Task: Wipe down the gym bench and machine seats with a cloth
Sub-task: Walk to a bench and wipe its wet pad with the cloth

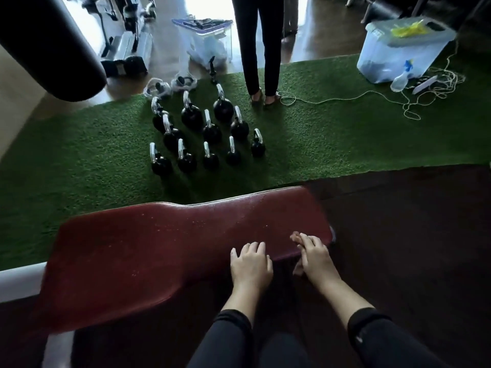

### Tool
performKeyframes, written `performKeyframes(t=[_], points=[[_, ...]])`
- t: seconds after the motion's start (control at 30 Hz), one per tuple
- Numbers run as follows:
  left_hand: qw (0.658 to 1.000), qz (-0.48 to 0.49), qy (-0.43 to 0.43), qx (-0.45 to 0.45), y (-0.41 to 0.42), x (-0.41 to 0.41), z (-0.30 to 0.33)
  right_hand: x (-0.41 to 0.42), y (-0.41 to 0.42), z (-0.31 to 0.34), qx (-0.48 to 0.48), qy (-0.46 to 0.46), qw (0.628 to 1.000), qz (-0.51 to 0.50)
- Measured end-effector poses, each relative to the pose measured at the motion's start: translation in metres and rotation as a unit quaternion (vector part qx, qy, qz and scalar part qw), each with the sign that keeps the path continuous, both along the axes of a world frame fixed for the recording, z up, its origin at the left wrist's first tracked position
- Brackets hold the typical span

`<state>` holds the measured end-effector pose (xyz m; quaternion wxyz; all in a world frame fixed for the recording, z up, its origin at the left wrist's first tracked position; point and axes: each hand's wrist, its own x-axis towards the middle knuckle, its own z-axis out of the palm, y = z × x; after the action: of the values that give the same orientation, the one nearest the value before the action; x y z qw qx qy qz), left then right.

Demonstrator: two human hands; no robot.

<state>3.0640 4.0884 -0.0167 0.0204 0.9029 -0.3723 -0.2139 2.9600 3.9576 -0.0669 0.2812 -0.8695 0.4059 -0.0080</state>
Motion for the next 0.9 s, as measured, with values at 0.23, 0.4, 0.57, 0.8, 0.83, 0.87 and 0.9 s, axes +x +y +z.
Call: performKeyframes(t=[0.23, 0.4, 0.57, 0.8, 0.83, 0.87, 0.9], points=[[0.998, -0.060, -0.022, -0.029, -0.044, 0.050, -0.144, 0.038, -0.067, -0.146, -0.100, -0.055, 0.992, -0.046], [0.984, -0.097, -0.095, -0.115, -0.086, 0.067, -0.227, 0.060, -0.086, -0.211, -0.118, -0.082, 0.990, -0.006], [0.975, -0.098, -0.141, -0.144, -0.116, 0.076, -0.262, 0.061, -0.092, -0.229, -0.143, -0.137, 0.980, 0.008], [0.975, -0.093, -0.143, -0.143, -0.119, 0.078, -0.264, 0.049, -0.077, -0.233, -0.172, -0.146, 0.974, 0.035], [0.975, -0.095, -0.143, -0.139, -0.120, 0.078, -0.263, 0.048, -0.073, -0.234, -0.182, -0.141, 0.973, 0.032], [0.976, -0.100, -0.142, -0.134, -0.122, 0.079, -0.262, 0.048, -0.071, -0.235, -0.190, -0.134, 0.972, 0.030], [0.976, -0.105, -0.142, -0.131, -0.124, 0.081, -0.261, 0.048, -0.071, -0.236, -0.197, -0.126, 0.972, 0.030]])
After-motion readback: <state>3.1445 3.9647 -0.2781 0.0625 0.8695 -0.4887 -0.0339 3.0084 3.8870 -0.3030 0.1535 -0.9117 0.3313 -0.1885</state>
